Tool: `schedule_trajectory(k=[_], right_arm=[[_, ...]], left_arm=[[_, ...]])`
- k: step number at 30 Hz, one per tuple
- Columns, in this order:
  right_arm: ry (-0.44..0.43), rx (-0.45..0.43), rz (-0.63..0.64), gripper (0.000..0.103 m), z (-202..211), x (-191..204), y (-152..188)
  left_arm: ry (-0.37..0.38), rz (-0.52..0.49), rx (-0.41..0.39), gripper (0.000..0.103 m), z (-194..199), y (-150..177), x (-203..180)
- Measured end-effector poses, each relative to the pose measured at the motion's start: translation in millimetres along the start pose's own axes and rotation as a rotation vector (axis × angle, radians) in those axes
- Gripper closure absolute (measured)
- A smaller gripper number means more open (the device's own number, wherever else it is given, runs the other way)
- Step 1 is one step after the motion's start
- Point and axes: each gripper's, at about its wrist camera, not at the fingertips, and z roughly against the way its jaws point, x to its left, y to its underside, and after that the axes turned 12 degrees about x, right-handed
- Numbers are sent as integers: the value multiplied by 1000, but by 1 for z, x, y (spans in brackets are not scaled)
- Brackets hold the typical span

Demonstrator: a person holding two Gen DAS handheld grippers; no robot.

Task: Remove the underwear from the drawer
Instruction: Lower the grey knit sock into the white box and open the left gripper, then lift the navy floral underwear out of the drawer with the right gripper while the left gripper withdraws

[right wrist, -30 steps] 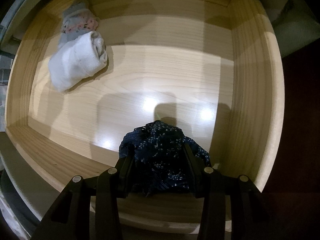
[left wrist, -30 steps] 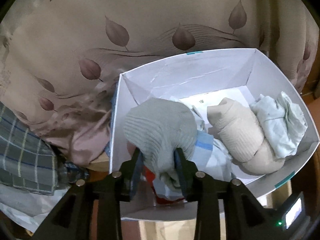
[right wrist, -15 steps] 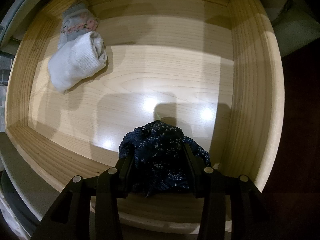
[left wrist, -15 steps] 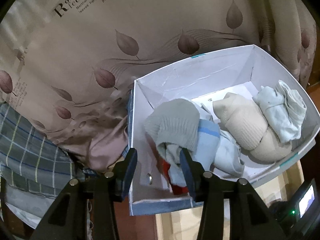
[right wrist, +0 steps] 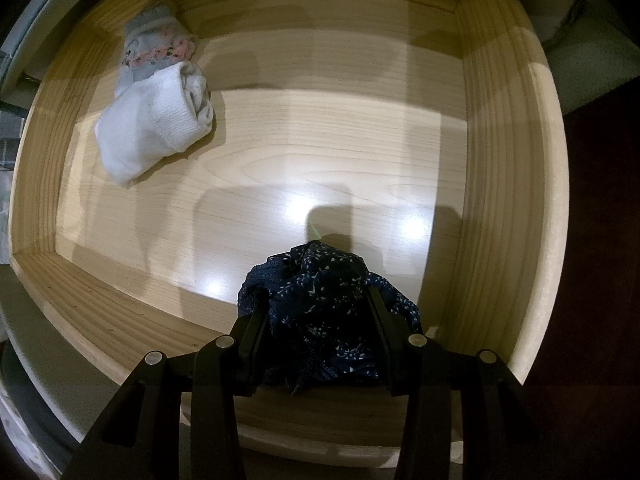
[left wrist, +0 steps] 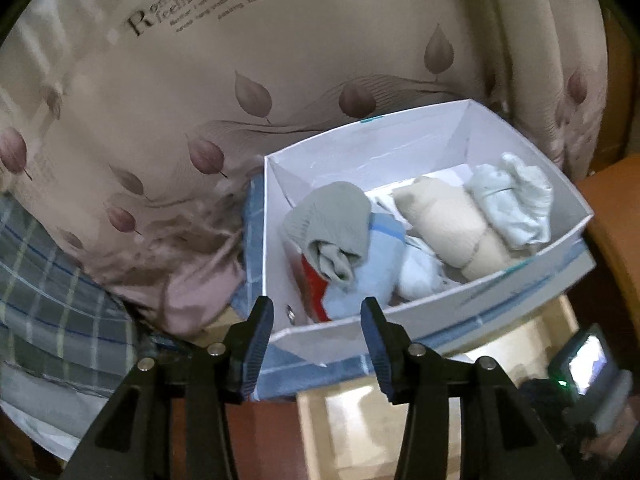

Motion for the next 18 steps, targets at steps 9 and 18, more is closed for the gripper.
schedule_trajectory(k=[9, 18], right_arm=[[1, 1, 0, 62, 0, 2, 0], [-6, 0, -6, 62, -2, 1, 1]], left_arm=[[129, 9, 40, 46, -5, 53, 7], [117, 34, 143, 46, -45, 120, -27]])
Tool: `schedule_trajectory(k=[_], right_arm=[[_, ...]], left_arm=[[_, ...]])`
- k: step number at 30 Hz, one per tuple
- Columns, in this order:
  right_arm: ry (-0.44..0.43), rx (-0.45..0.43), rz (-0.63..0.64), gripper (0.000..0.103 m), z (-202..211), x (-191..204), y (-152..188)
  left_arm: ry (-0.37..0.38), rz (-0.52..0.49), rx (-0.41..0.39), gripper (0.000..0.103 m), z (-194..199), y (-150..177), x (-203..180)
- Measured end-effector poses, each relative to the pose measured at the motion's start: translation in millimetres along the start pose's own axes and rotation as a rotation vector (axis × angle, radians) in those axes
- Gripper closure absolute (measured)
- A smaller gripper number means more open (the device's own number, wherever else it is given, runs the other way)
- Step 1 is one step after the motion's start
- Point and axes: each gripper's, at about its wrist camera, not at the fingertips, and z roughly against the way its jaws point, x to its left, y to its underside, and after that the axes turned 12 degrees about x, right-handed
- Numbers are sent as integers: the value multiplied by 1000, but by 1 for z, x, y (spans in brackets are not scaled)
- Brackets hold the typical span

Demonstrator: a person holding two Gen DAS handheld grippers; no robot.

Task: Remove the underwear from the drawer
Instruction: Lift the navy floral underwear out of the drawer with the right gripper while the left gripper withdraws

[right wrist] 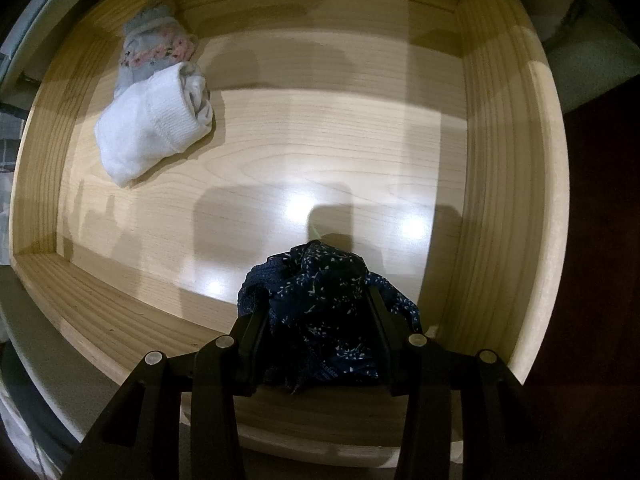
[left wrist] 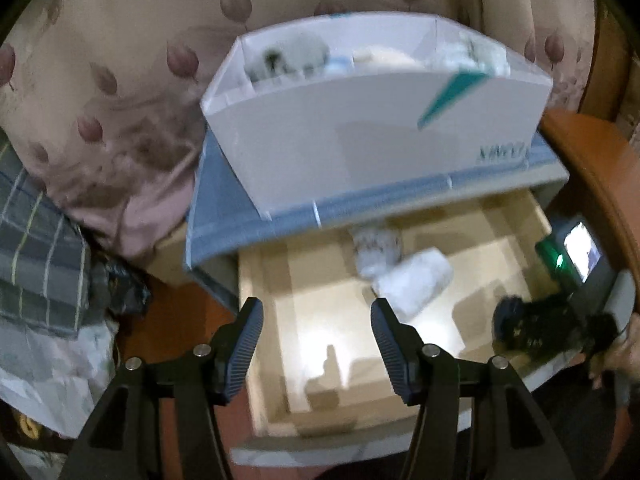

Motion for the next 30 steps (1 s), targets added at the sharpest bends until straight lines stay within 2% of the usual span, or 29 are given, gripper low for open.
schedule_trajectory(k=[10, 17, 20, 22, 30], right_arm=[[-18, -4, -11, 62, 0, -3, -1], [-31, -19, -26, 64, 2, -5, 0], [-51, -32, -39, 66, 7, -12, -3], [-63, -48, -46, 68, 9, -14, -1], [-41, -145, -21, 72, 30, -5, 5]], left_arm=[[16, 71, 84, 46, -54, 30, -18], [-3, 133, 67, 46, -68, 37, -11], [12, 156, 61, 46, -70, 40, -6], [2, 175, 37, 46, -68, 43, -5], [-4, 177, 28, 46, -70, 44, -6]])
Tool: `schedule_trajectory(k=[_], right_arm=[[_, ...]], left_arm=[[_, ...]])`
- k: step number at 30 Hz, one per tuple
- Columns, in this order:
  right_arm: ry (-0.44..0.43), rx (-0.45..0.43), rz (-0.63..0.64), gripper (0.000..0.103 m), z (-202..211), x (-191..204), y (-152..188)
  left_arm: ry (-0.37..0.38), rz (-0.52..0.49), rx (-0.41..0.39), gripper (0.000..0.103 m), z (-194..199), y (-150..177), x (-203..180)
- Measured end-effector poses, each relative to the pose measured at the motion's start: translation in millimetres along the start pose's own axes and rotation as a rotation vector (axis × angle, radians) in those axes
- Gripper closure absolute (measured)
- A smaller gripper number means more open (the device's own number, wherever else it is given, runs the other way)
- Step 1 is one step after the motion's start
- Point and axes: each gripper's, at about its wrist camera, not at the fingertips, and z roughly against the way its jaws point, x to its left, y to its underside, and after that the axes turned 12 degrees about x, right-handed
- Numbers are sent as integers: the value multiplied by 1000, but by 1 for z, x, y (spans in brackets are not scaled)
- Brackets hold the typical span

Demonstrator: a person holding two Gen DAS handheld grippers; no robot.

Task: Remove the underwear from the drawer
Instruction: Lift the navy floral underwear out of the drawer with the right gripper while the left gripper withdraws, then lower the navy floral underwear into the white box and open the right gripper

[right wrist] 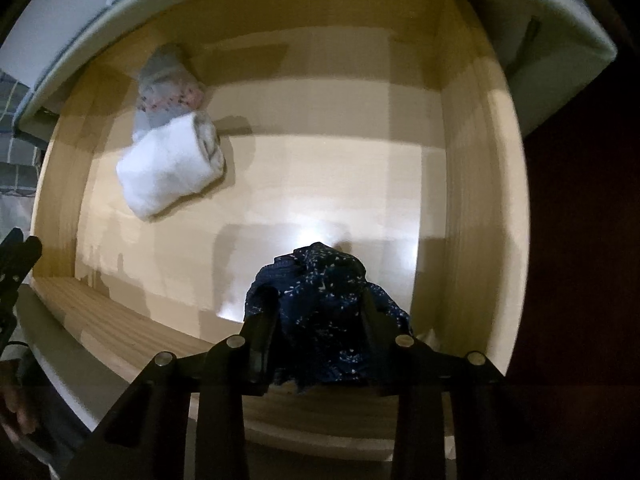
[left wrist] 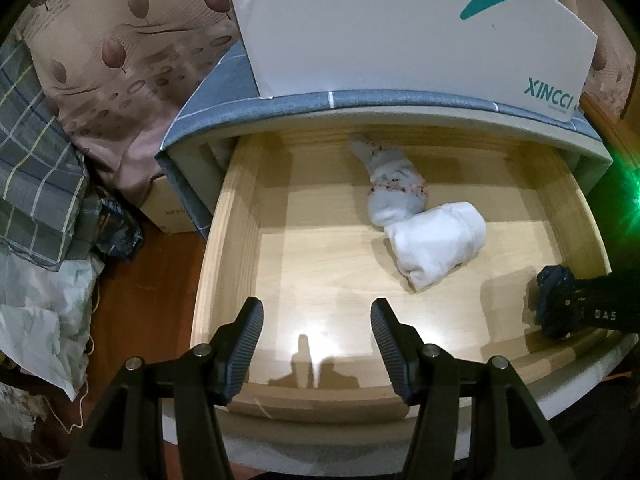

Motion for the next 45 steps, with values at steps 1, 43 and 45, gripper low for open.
schedule_trajectory(k=[1, 43, 45], right_arm=[[-2, -10, 2, 72, 3, 2, 2], [-3, -508, 122, 72, 254, 53, -8], [-4, -525, 127, 72, 266, 61, -19]], left_arm=[[2, 3, -1, 46, 0, 0, 0], [48, 128, -18, 46, -1, 2, 24], [51, 137, -21, 46, -1, 2, 26]])
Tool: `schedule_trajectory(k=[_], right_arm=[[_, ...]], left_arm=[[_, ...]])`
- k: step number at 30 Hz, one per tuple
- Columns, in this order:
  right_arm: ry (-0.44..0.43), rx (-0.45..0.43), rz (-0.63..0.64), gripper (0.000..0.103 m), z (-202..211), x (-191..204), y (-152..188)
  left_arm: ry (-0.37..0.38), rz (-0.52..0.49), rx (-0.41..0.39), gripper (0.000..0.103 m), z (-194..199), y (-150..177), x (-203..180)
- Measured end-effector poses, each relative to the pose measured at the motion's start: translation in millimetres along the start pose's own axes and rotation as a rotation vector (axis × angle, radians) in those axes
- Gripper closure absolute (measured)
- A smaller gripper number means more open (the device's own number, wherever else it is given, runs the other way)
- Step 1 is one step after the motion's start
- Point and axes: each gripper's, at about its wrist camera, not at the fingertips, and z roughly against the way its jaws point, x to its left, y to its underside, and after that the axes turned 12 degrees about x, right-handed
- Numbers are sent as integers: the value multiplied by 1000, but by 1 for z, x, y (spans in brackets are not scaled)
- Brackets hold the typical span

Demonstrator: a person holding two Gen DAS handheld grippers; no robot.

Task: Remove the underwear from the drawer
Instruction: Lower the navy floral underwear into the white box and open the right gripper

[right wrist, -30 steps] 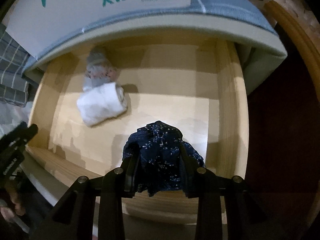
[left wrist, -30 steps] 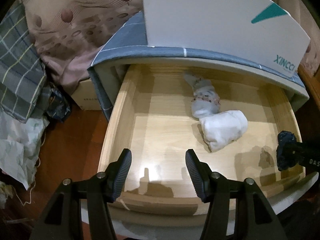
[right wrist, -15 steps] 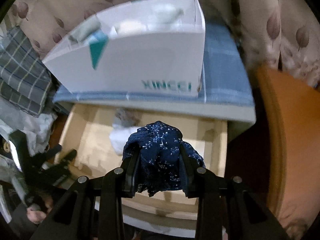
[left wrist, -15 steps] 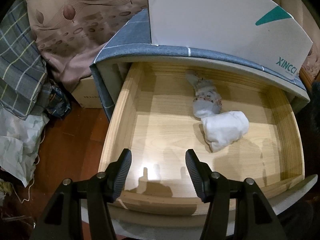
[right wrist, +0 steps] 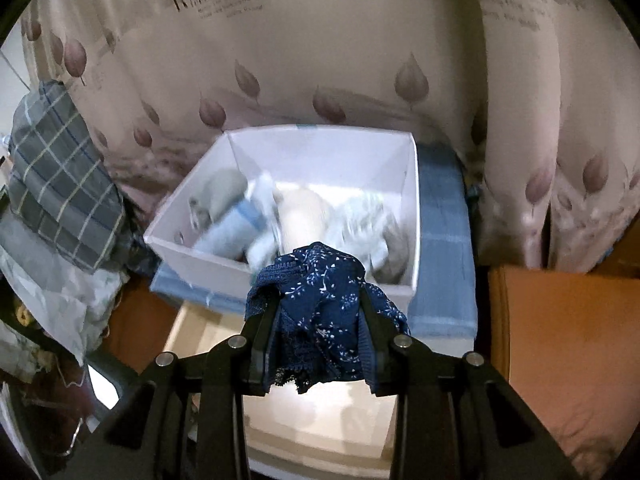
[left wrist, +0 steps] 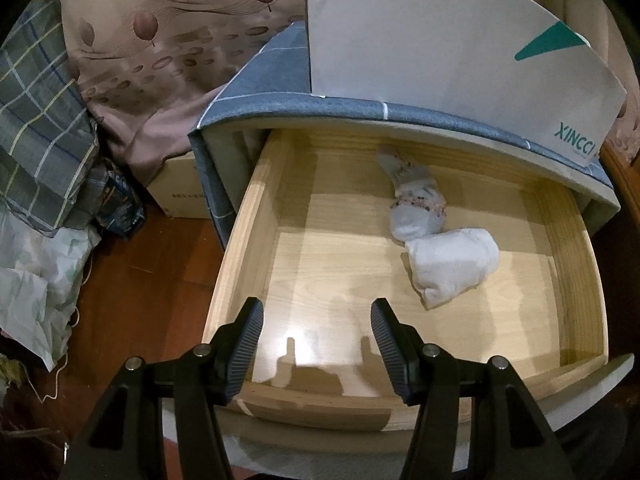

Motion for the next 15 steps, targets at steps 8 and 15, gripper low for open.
schedule_trajectory(k=[8, 15], right_arm=[[34, -28, 34, 72, -11, 24, -50], [62, 31, 36, 72, -58, 34, -80]], left_arm=[[17, 63, -22, 46, 4, 1, 12], [35, 88, -16, 46, 2, 0, 18]])
